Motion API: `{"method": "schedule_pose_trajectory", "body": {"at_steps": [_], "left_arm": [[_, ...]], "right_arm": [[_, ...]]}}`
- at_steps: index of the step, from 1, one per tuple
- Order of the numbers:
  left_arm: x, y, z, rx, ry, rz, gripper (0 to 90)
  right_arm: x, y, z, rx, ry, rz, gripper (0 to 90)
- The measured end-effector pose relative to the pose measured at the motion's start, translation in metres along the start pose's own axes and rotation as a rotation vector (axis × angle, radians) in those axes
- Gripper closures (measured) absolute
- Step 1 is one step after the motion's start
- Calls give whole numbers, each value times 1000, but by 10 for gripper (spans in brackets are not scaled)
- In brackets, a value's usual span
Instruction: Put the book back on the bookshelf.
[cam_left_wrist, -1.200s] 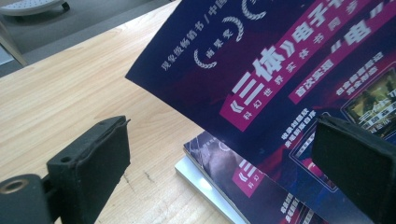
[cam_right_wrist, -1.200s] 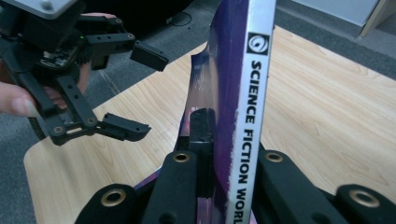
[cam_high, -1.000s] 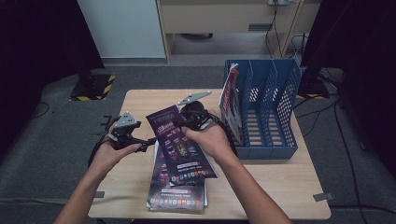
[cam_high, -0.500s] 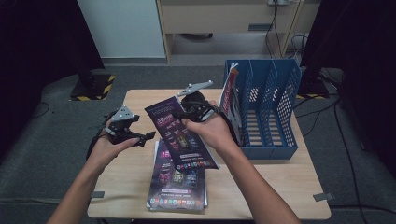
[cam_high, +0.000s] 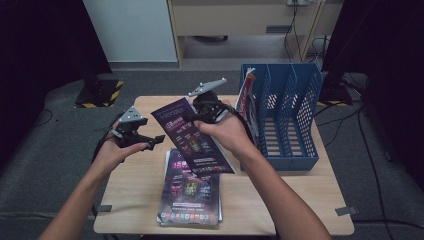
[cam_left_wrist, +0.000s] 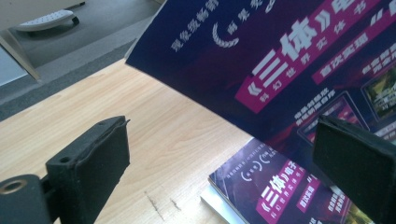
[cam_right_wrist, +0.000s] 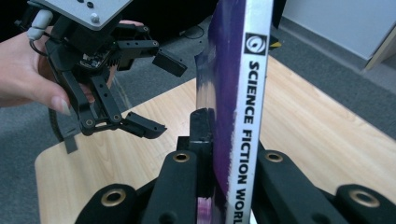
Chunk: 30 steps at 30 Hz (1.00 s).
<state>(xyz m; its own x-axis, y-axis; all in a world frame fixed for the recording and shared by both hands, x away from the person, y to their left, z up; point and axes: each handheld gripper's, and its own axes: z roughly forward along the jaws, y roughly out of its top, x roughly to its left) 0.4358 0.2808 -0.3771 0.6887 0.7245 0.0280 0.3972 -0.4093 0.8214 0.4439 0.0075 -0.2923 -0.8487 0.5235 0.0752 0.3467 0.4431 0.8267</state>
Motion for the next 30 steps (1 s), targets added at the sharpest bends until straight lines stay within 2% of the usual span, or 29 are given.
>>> {"method": "schedule_pose_trajectory", "body": {"at_steps": [2,4,6,12,15,19,23,30], "left_arm": [[3,3,0,8,3,6,39],[6,7,-2,-7,-2,2,39],[7,11,-4,-13,-3,4,38],[6,23,-7,-23,1,42,38],[4,26,-10,-44,-18,37,38],[0,26,-9,-23,-8,63,38],[-2,24,-11,-48,-18,52,38],[1,24,-11,-50,-26,68,38]], "right_arm": [[-1,3,-3,-5,0,-18,828],[-2,4,-6,-7,-7,-28,829],[-5,4,-9,-12,-9,-27,829],[-11,1,-13,-10,-3,-21,828],[-8,0,-15,1,-4,-36,828],[-1,0,-15,-3,-5,-48,828],[3,-3,-11,-22,1,-44,828],[7,-4,-10,-32,52,-71,828]]}}
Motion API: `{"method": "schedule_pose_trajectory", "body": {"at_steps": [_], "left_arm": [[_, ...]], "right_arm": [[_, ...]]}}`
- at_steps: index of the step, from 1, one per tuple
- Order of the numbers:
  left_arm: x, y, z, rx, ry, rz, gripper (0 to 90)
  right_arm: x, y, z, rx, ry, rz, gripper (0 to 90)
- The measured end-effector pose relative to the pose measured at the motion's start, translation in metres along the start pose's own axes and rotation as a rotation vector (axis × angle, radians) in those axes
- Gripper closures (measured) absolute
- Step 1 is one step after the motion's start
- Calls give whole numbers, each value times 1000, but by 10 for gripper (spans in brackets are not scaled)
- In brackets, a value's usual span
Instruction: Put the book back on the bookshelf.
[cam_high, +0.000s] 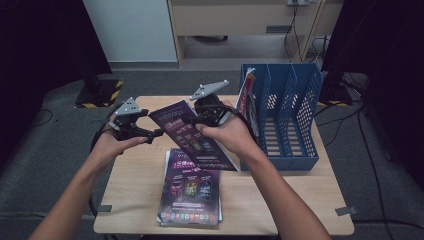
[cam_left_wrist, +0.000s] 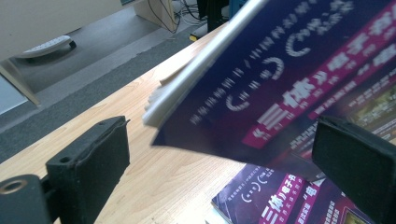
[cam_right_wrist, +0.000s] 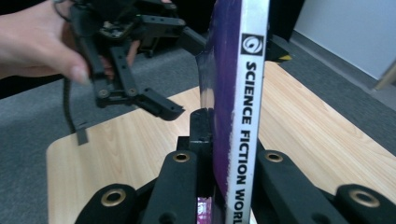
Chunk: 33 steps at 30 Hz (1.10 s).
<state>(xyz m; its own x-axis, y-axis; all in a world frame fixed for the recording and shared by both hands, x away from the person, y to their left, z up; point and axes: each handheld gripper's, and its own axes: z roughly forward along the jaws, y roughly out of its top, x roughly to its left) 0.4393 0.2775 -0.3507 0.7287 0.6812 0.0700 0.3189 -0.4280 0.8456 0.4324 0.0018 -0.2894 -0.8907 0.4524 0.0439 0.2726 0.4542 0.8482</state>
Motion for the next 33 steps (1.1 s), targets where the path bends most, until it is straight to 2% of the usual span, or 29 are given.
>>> {"method": "schedule_pose_trajectory", "body": {"at_steps": [7,13,17,25,28,33], "left_arm": [[9,4,0,-6,1,-6,38],[10,5,-3,-15,-36,14,26],[12,5,-2,-31,-58,2,18],[11,4,3,-44,-101,12,21],[11,1,5,-60,-127,2,36],[11,-1,7,-56,-141,-6,52]], "right_arm": [[2,1,2,13,36,-27,828],[7,8,1,14,47,-46,828],[9,14,-4,10,47,-58,828],[9,17,-5,15,52,-68,828],[10,18,-5,11,54,-72,828],[10,18,-3,14,60,-69,828]]}}
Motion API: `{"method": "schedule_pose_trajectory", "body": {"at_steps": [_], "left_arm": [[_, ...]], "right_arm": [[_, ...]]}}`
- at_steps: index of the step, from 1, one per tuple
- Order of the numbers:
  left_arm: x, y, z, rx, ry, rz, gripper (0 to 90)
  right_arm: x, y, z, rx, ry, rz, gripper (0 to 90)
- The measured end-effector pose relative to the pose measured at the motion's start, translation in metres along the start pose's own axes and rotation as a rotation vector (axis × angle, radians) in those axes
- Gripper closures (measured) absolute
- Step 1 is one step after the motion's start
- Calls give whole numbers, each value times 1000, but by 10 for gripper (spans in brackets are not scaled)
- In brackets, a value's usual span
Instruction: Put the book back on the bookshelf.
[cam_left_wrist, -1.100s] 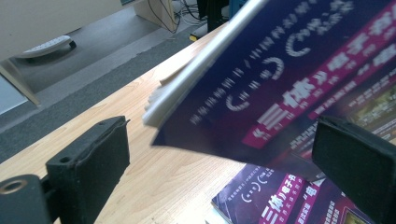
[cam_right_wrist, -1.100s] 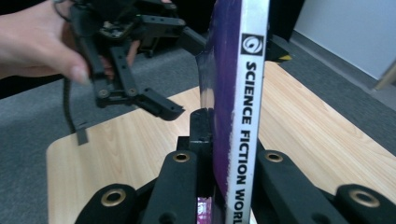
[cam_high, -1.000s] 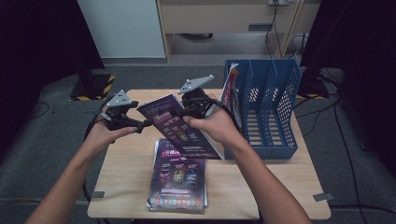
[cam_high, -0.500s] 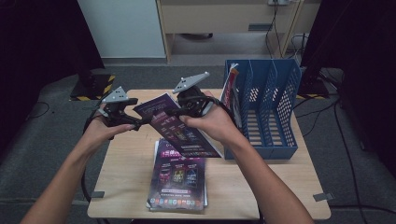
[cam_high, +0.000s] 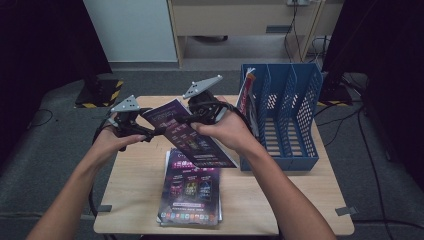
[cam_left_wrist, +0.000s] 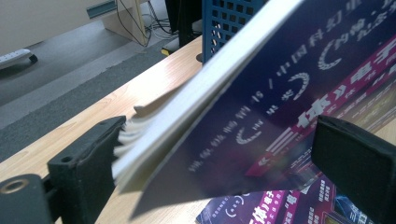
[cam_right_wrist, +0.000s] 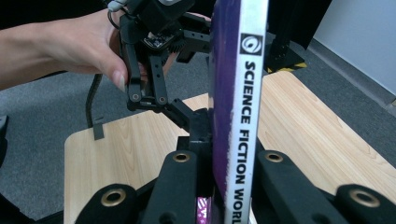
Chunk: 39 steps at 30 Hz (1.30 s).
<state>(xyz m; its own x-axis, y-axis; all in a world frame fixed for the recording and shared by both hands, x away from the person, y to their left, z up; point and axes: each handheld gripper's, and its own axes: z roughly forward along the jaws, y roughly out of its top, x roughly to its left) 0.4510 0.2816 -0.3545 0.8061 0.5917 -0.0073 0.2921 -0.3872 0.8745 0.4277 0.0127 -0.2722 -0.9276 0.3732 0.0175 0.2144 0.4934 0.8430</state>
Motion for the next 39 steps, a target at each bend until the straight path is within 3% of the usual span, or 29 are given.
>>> {"method": "schedule_pose_trajectory", "body": {"at_steps": [8,13,25,32,39], "left_arm": [[2,-3,-1,10,-27,-17,97],[2,-6,-2,20,-45,-43,189],[4,-9,-4,5,-20,-55,436],[9,-14,-8,10,2,-53,550],[8,-11,-11,46,-20,5,618]], "right_arm": [[0,1,6,7,-4,-2,828],[-1,3,10,15,-12,0,828],[-7,1,13,23,-52,13,828],[-11,-1,9,27,-74,29,828],[-11,-4,9,30,-69,24,828]]}}
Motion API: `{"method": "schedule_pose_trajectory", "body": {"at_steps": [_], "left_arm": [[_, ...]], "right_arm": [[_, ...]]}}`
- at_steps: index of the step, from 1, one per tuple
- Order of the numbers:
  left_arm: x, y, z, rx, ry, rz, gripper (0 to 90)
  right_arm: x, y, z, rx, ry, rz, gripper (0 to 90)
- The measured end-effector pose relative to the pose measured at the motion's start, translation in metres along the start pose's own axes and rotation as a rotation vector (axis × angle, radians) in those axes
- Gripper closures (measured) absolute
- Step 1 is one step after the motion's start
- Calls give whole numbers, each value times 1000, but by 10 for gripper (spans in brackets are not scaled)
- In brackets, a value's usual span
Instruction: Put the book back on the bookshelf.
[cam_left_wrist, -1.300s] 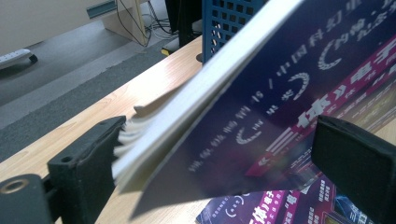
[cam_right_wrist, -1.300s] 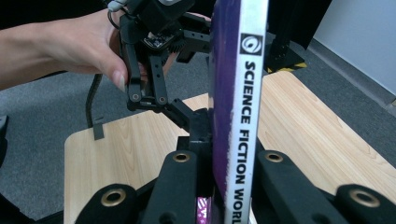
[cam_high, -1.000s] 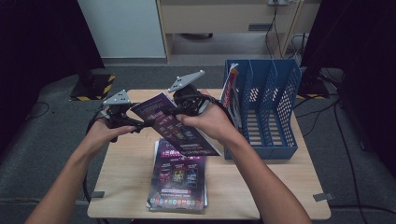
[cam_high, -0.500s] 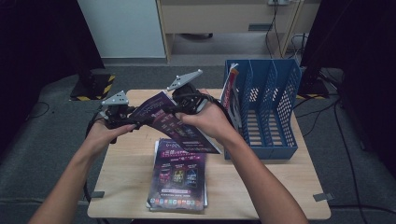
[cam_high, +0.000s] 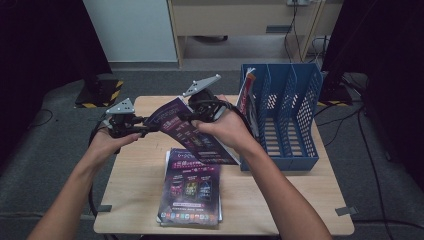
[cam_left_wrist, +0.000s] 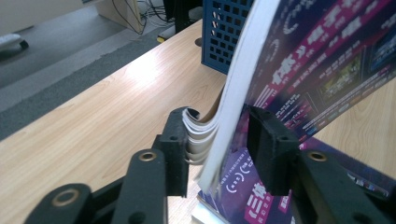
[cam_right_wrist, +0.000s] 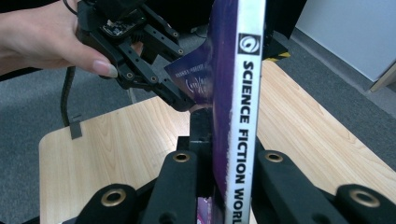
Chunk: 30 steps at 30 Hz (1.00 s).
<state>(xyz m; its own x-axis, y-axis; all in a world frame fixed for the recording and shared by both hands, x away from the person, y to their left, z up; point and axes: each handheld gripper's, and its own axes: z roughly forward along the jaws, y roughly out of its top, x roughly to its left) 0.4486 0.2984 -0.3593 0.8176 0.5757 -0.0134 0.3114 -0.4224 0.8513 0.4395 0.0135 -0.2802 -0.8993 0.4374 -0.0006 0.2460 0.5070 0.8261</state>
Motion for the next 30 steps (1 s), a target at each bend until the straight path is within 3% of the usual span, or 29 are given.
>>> {"method": "schedule_pose_trajectory", "body": {"at_steps": [9,23,30], "left_arm": [[-2,7,-8,7,5,34,757],[-1,23,-26,14,48,78,766],[-3,28,-28,12,63,90,765]], "right_arm": [[-2,-6,-2,-9,-8,16,828],[-2,-15,2,10,-18,25,821],[-4,-25,7,5,-5,61,811]]}}
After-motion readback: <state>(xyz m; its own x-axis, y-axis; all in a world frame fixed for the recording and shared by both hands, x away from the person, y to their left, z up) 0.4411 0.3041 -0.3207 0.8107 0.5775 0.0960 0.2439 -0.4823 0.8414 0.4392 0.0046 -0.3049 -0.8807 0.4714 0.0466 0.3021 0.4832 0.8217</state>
